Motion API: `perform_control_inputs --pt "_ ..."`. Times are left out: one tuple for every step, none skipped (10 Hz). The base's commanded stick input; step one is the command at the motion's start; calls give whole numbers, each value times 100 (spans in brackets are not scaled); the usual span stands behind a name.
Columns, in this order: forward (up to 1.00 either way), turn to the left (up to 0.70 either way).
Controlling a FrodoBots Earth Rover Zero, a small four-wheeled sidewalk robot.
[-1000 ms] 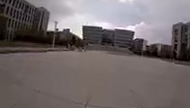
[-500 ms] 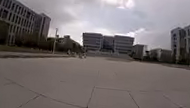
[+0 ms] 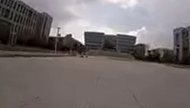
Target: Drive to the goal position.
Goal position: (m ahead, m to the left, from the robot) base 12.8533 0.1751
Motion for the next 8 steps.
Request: perform_control_inputs --pt "100 0" --pt "100 0" --pt "100 0" --pt "100 0" --pt "100 0" --pt "100 0" --pt "100 0" --pt "100 0"
